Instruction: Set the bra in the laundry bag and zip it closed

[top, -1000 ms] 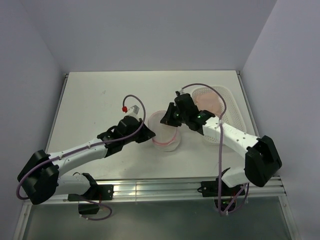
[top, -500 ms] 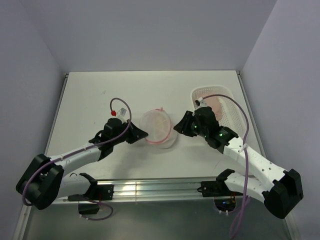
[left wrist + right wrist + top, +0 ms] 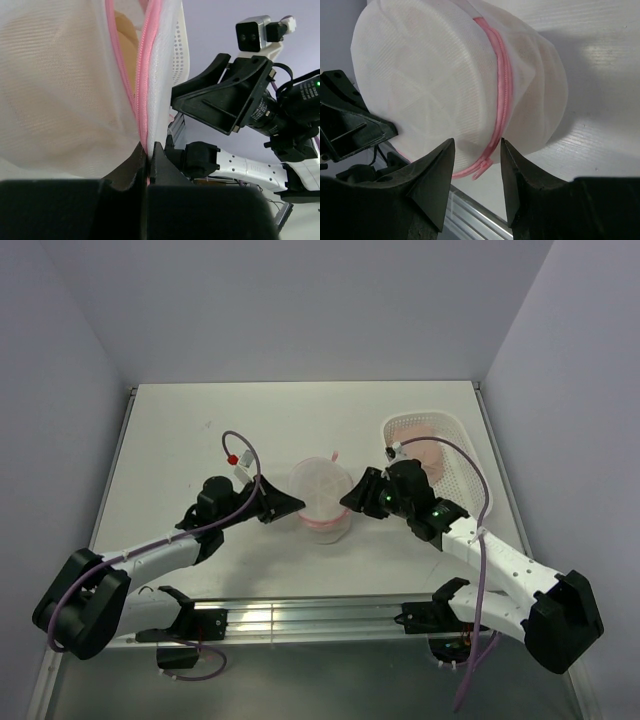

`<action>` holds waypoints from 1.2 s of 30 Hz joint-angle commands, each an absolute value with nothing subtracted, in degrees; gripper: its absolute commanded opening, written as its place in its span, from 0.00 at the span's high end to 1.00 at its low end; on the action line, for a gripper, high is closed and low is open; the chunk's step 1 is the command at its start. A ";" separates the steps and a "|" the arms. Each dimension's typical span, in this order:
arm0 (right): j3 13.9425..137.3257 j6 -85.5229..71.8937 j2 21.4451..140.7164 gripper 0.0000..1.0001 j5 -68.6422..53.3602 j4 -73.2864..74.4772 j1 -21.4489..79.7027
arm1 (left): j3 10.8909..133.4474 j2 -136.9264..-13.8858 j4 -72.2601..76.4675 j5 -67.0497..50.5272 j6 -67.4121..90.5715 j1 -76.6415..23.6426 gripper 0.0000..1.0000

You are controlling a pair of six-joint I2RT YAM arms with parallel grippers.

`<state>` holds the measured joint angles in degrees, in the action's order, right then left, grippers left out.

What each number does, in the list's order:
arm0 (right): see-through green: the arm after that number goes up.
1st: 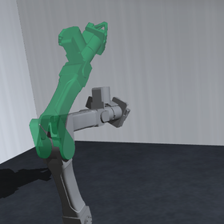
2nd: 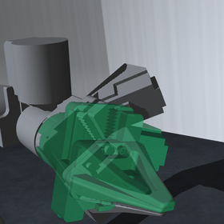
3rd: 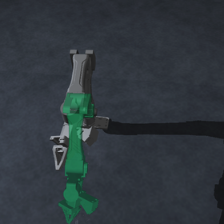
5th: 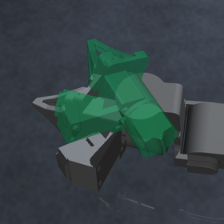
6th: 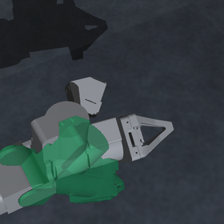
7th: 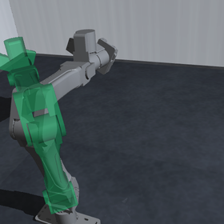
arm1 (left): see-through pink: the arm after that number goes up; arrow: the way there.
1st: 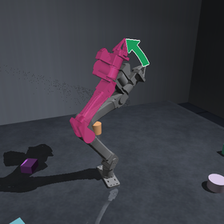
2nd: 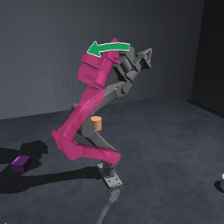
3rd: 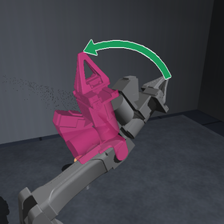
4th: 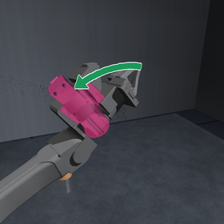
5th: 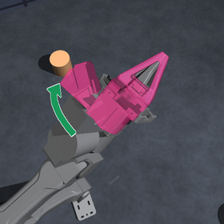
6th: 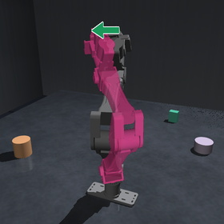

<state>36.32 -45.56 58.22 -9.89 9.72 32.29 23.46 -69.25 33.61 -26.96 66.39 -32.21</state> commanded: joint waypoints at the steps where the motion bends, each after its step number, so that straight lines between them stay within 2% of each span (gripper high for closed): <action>1: 35.77 -46.32 58.80 0.51 -11.34 5.19 31.82 | 23.38 -69.43 39.02 -30.23 67.06 -31.47 1.00; 6: 34.54 -47.37 58.36 0.46 -12.04 4.13 30.94 | 22.50 -70.49 41.74 -31.99 68.55 -30.76 1.00; 13: 32.08 -49.04 58.53 0.46 -13.27 1.50 30.24 | 20.92 -71.98 47.02 -34.36 70.57 -29.97 1.00; 24: 29.18 -51.94 59.06 0.57 -14.76 -5.62 28.92 | 20.65 -71.80 47.72 -37.17 70.84 -28.92 1.00; 27: 29.00 -52.82 59.41 0.66 -15.55 -7.47 28.65 | 20.57 -72.86 48.61 -38.23 71.46 -28.57 1.00; 28: 28.92 -53.00 59.33 0.72 -15.82 -8.08 28.74 | 20.74 -72.95 48.17 -38.23 71.19 -28.56 1.00; 30: 28.83 -53.26 58.71 0.78 -16.08 -8.17 28.65 | 21.61 -72.69 44.58 -37.54 69.44 -28.39 1.00; 34: 28.30 -53.79 56.08 0.97 -15.91 -7.39 28.65 | 24.78 -71.11 35.00 -34.90 63.74 -28.48 1.00; 36: 27.95 -54.66 54.15 1.00 -16.00 -7.03 28.65 | 27.75 -70.58 27.27 -31.66 61.36 -28.39 0.95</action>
